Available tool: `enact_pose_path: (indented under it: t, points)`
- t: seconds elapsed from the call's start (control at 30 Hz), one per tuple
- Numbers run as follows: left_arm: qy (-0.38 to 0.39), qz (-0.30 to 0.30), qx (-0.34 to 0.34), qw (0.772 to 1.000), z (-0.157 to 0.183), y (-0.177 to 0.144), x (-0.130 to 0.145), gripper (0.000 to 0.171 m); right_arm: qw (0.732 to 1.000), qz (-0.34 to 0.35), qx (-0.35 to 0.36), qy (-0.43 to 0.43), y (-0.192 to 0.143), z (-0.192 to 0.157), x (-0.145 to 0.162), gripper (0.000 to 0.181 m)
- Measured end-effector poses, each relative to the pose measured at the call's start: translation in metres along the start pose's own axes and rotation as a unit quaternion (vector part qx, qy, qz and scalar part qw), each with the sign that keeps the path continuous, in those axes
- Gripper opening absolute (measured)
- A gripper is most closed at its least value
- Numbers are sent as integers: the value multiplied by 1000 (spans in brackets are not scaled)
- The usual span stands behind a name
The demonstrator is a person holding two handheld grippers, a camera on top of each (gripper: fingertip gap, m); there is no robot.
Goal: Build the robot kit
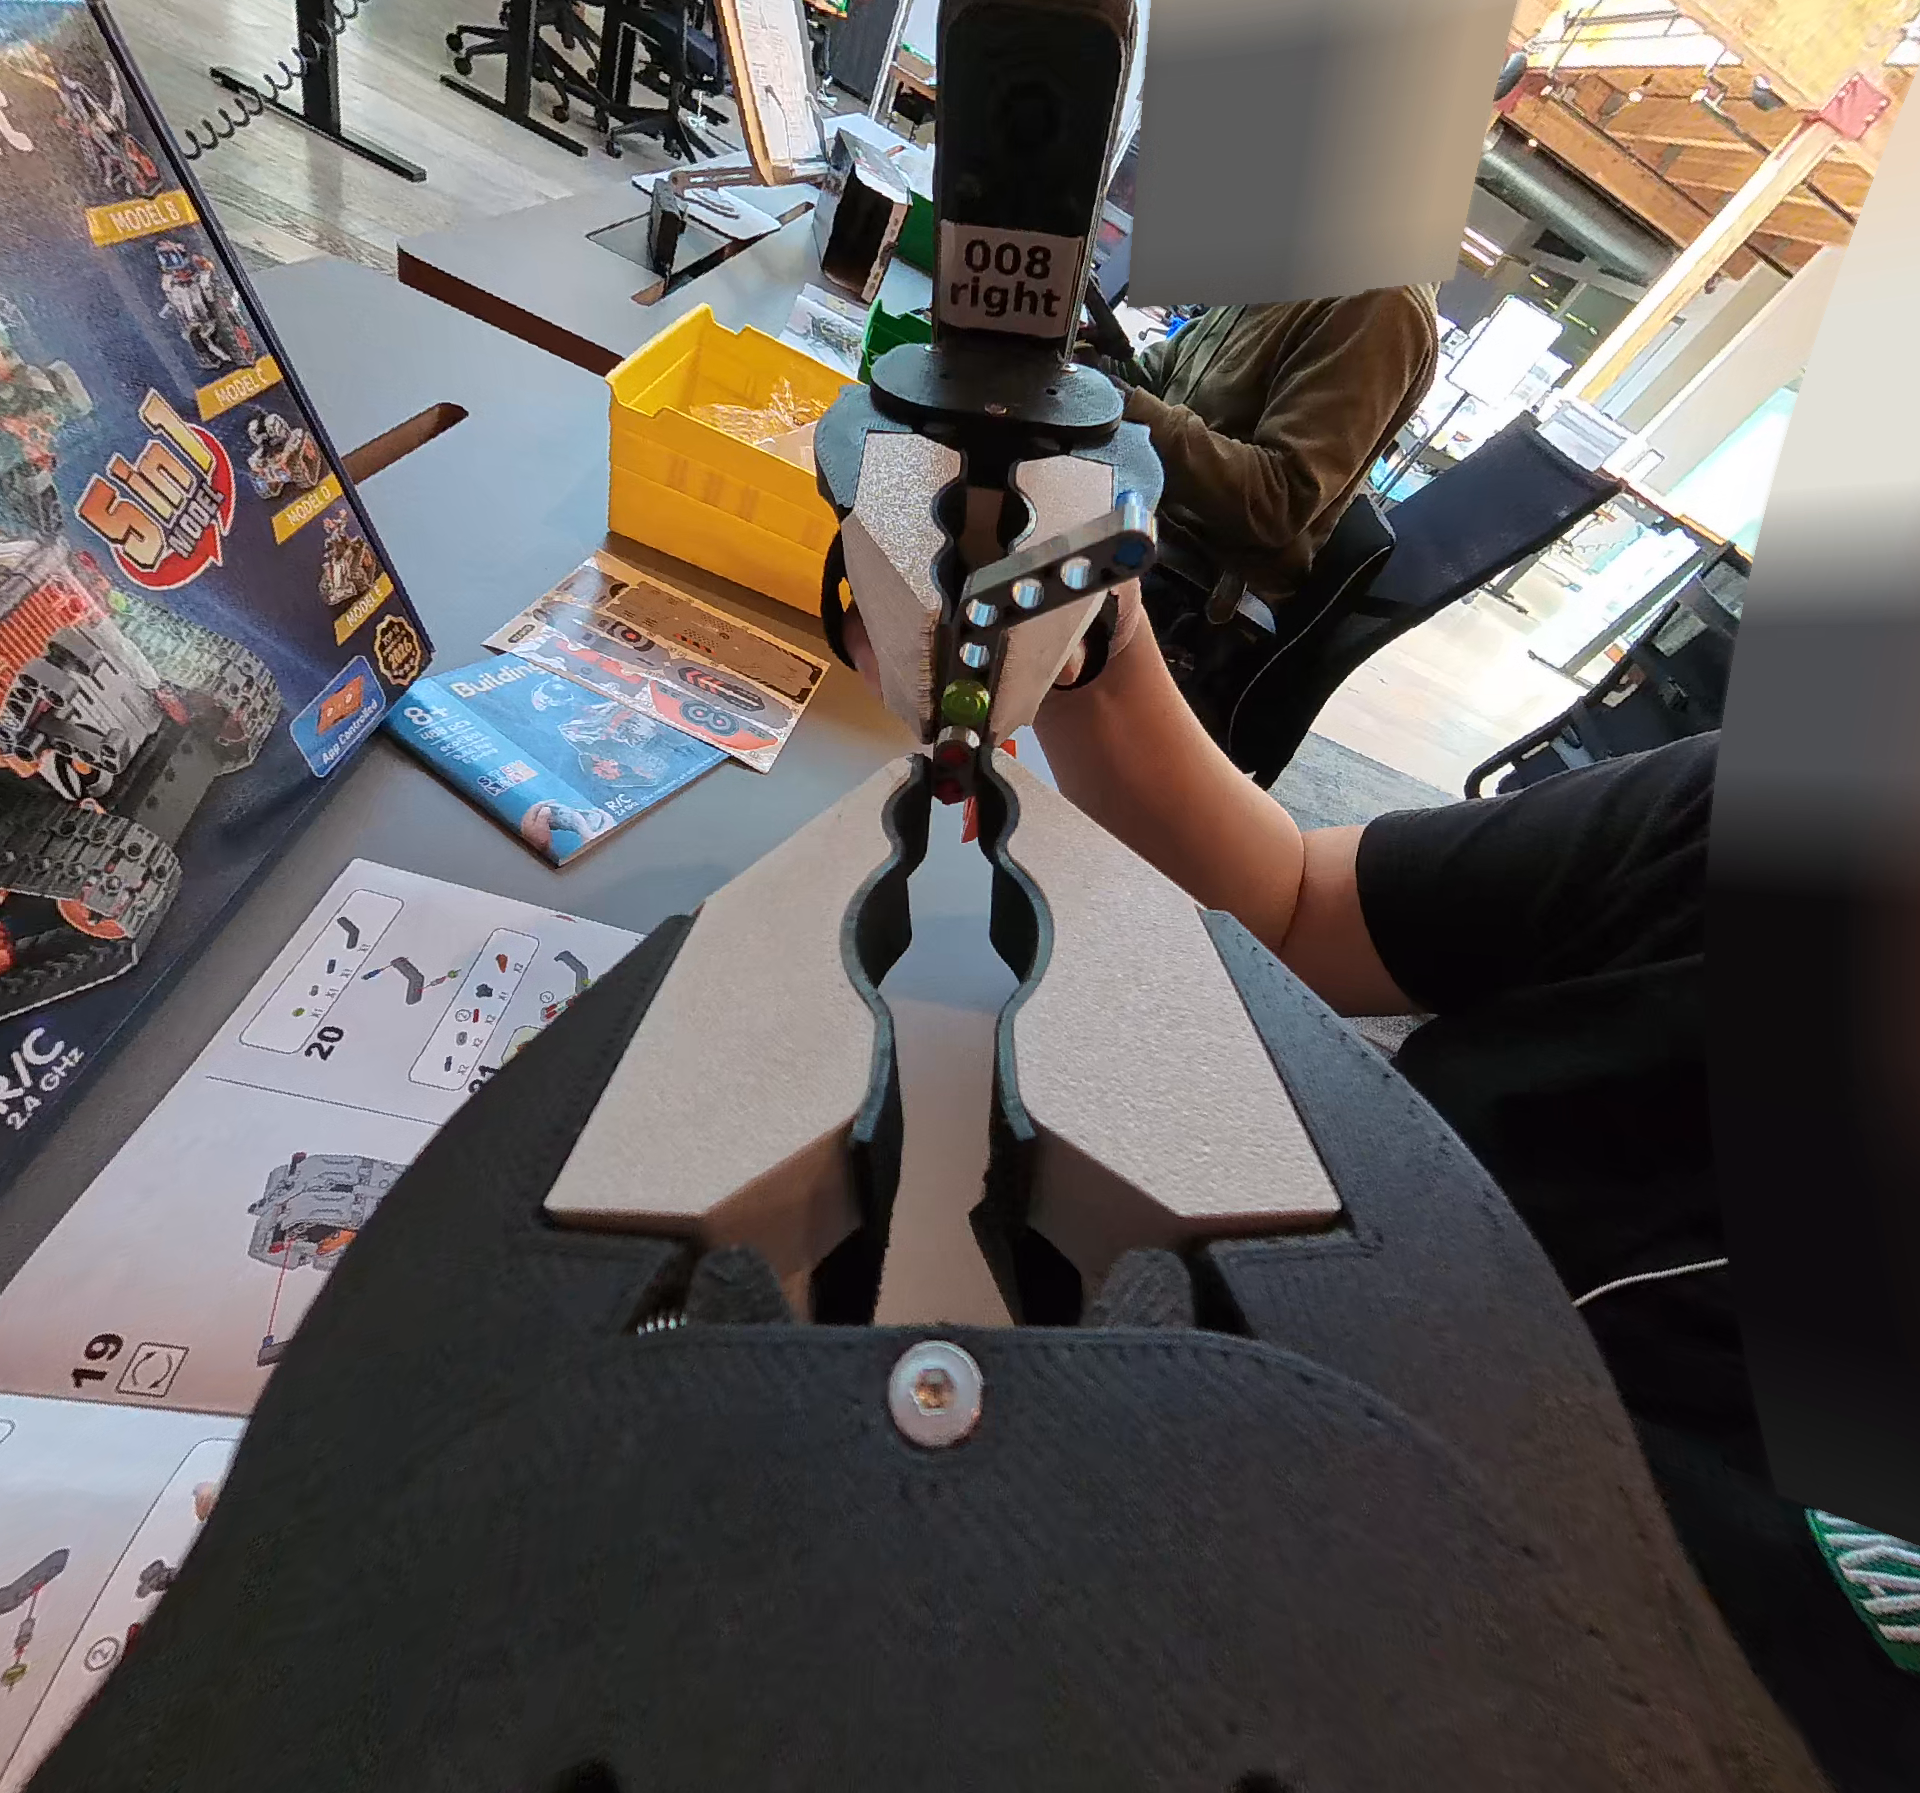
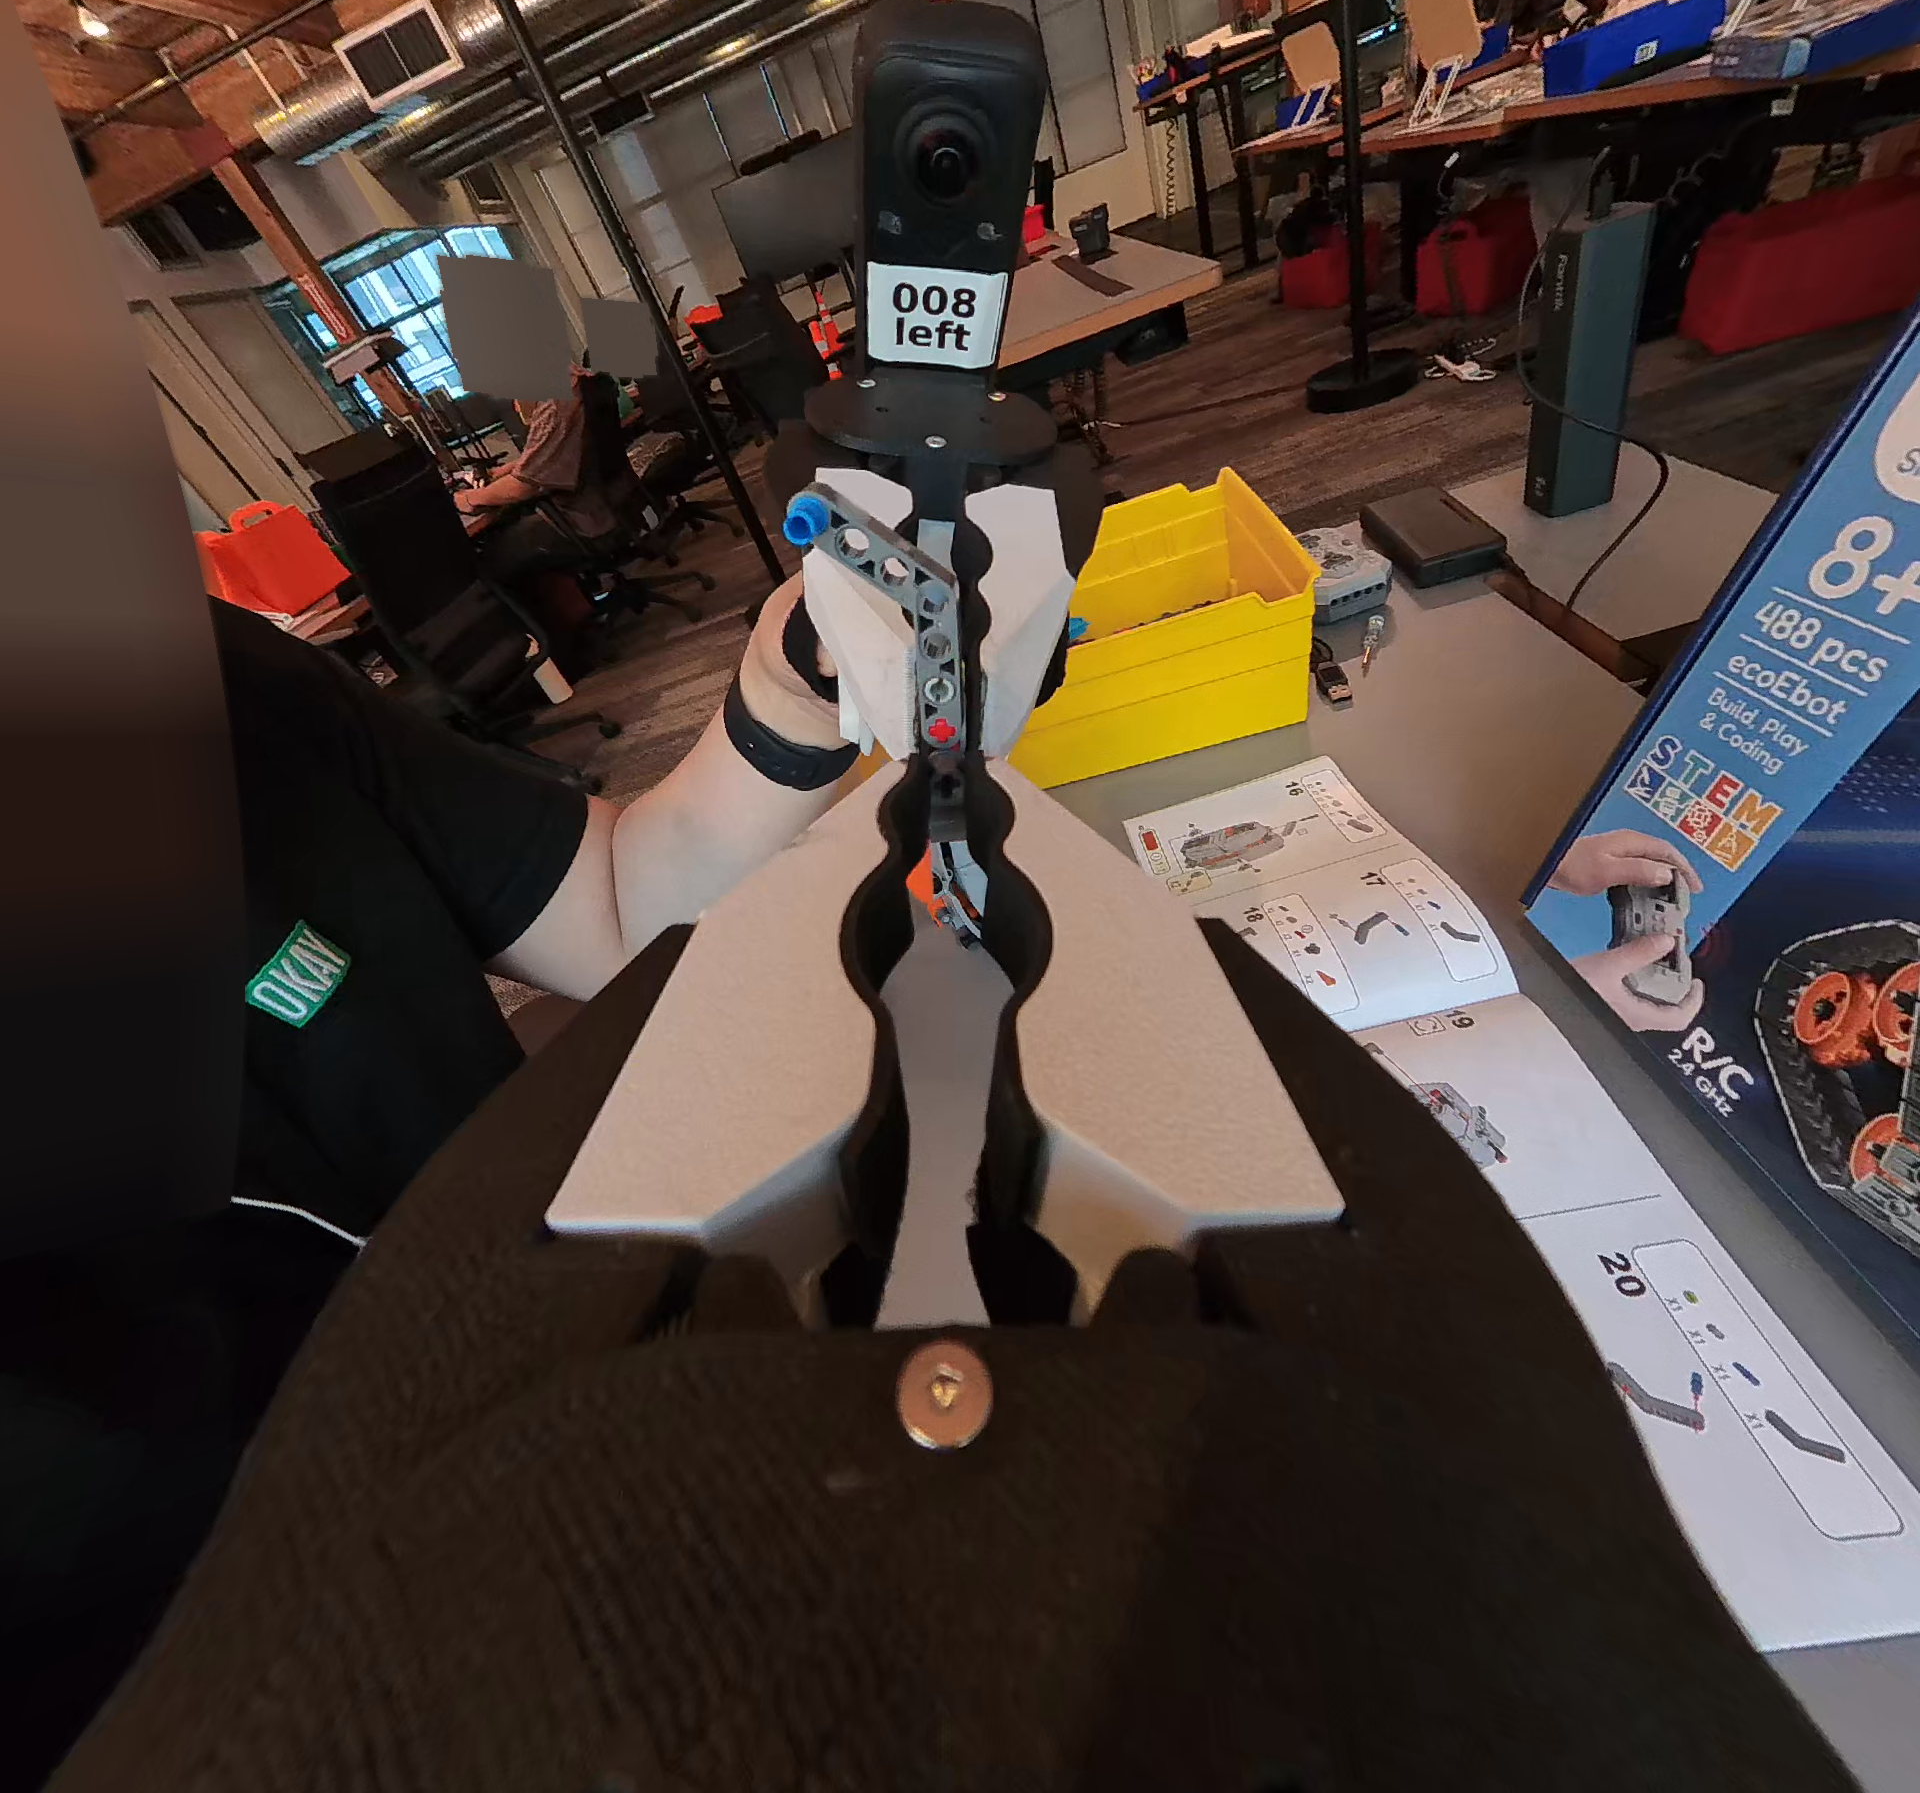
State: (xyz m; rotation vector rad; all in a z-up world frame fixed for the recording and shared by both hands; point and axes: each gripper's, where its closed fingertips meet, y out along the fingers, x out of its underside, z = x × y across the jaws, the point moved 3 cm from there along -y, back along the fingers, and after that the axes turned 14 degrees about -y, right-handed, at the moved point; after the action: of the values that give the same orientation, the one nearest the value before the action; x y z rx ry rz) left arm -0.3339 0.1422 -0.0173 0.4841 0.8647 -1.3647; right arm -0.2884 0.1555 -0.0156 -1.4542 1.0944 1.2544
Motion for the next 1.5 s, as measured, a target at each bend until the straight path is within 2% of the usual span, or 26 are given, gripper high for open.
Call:
enact_pose_path:
  t: [0.53,0.67,0.73,0.77,0.83,0.87,0.93,1.03,1.1,1.33,1.5]
  points:
    - [1,8,-10,1000,-1,-5,-3,6,1000,15,0,12,-3,3,-2,6]
    - [-1,11,-1,1000,0,-2,-3,6,1000,0,-1,15,-2,3,1,6]
    - [-4,13,-2,1000,-1,-4,-4,6,997,-63,20,28,-4,9,19,7]
    - [-7,13,1,1000,-1,-6,-4,6,990,-127,49,36,-6,17,38,7]
    - [-14,9,-12,1000,-5,-10,-3,6,955,-275,102,33,-15,32,85,6]
    - [-12,9,-31,999,-10,-12,-3,6,937,-327,114,43,-17,38,104,7]
    - [-5,2,-69,998,-18,-19,-2,6,905,-402,124,62,-16,45,134,7]
    - [-7,2,-86,996,-18,-31,-2,6,852,-505,125,62,-17,48,173,7]
    - [-3,8,-88,996,-15,-39,-3,6,838,-529,119,66,-13,49,187,7]
    - [-3,20,-62,998,-6,-45,-6,6,819,-558,103,79,-9,47,207,7]
    - [-14,14,-55,998,-6,-40,-5,6,825,-550,96,83,-7,47,207,8]
